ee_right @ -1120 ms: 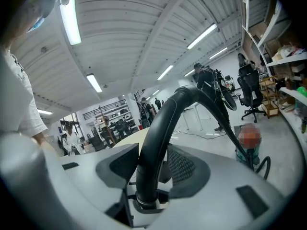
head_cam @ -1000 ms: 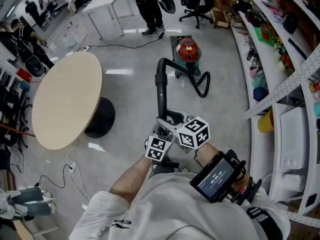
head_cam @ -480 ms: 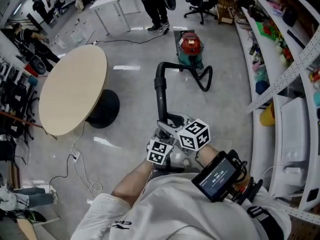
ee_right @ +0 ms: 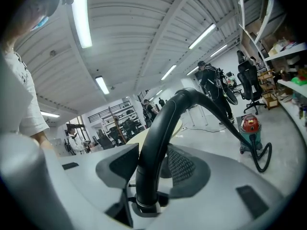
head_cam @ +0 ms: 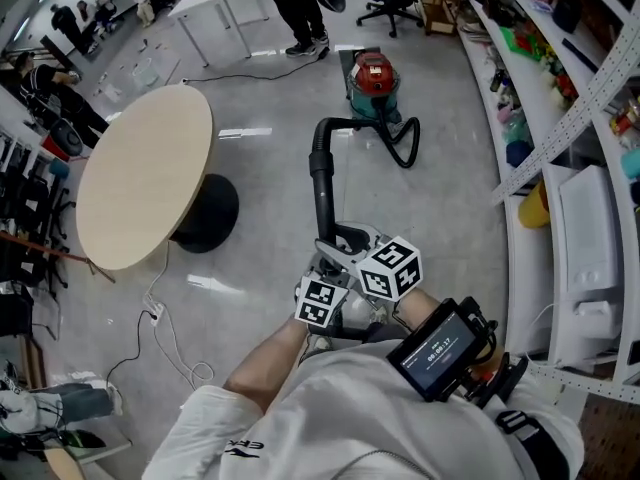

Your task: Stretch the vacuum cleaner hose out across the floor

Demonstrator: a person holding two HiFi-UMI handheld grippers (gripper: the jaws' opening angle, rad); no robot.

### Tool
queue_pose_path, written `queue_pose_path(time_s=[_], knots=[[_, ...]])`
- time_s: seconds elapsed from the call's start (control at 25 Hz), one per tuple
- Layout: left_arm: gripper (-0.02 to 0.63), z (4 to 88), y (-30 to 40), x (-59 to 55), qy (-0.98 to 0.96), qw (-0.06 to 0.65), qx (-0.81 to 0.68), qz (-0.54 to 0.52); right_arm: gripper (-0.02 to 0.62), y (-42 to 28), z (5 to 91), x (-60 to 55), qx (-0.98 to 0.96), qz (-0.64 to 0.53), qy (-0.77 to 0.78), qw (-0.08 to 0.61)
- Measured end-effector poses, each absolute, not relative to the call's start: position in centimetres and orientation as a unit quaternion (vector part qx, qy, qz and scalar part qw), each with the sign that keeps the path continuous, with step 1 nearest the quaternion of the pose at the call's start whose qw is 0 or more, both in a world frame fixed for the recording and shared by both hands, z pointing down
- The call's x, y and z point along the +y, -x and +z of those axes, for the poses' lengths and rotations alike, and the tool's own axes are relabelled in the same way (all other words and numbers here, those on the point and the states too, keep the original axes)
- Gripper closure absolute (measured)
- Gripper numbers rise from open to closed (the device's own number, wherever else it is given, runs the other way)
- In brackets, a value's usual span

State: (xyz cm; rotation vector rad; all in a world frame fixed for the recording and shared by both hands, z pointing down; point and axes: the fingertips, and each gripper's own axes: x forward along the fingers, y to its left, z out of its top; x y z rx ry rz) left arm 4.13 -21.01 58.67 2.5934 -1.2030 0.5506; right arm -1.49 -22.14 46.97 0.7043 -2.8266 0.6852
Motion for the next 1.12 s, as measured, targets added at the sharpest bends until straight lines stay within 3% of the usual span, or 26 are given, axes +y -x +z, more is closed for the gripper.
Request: queue_pose_path(time_s=[0.72, 1.12], knots=[[0.541, 59.5, 6.5, -11.6, -0.927, 0.077, -0.311, 0.193, 0.419, 11.5, 47.9, -13.7, -0.909, 0.226, -0.344, 0.062], [0.541, 59.5, 5.0, -5.9, -0.915, 0.072, -0.345, 0.195, 0.419, 9.9, 47.8, -7.3, -0.922, 0.217, -0.315, 0.065]])
